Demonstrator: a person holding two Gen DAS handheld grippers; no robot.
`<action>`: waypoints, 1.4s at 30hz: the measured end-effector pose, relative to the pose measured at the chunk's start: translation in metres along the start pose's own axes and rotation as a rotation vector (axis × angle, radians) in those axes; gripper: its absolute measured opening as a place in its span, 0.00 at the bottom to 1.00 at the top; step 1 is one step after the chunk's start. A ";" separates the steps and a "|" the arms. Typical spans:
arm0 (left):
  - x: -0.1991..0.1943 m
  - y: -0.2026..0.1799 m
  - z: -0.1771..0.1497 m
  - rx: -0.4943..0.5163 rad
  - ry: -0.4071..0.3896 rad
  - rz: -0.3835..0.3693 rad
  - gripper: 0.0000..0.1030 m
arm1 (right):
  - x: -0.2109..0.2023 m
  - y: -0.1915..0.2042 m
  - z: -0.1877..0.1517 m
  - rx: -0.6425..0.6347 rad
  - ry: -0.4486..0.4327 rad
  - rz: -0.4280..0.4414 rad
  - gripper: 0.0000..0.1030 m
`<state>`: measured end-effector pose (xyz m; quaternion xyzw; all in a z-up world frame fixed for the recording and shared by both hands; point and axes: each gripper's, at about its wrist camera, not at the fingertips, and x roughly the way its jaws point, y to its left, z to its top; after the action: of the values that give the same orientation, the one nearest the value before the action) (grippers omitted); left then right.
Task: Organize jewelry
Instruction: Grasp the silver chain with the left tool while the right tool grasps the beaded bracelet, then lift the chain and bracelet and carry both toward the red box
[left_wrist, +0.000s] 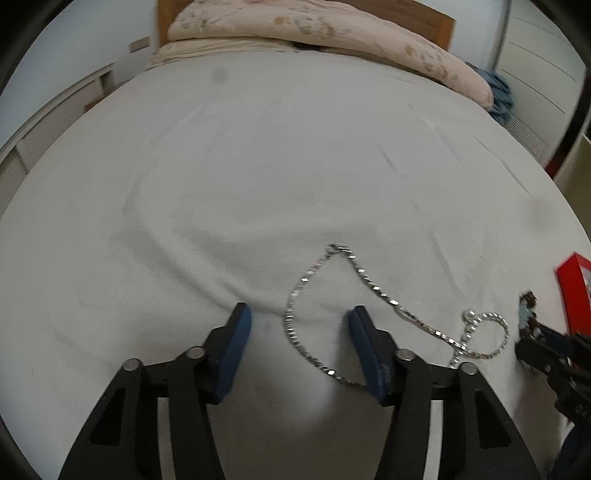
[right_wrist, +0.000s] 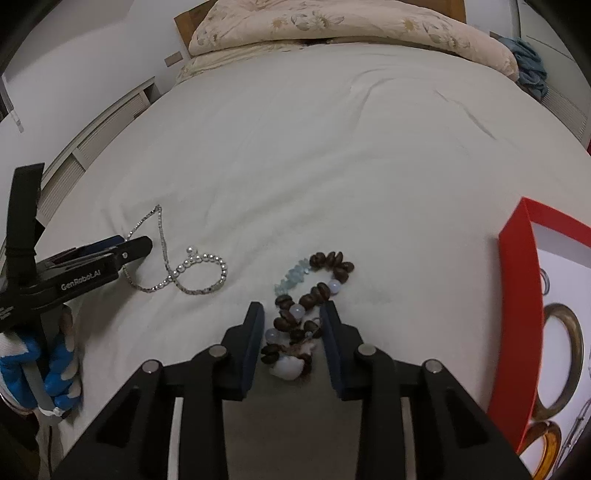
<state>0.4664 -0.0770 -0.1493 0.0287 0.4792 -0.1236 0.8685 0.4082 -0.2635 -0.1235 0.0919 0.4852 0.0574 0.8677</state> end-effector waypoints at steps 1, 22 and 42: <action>0.000 -0.002 0.000 0.022 0.004 -0.006 0.46 | 0.001 0.000 0.001 -0.002 0.001 0.002 0.28; -0.003 0.004 -0.004 0.074 0.160 -0.094 0.04 | 0.009 0.004 0.010 -0.031 0.031 0.018 0.24; -0.013 -0.016 -0.005 0.066 0.067 0.058 0.02 | 0.006 0.004 0.008 -0.028 0.003 0.020 0.10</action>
<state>0.4514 -0.0891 -0.1403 0.0752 0.5027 -0.1132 0.8537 0.4182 -0.2594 -0.1234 0.0845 0.4848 0.0728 0.8675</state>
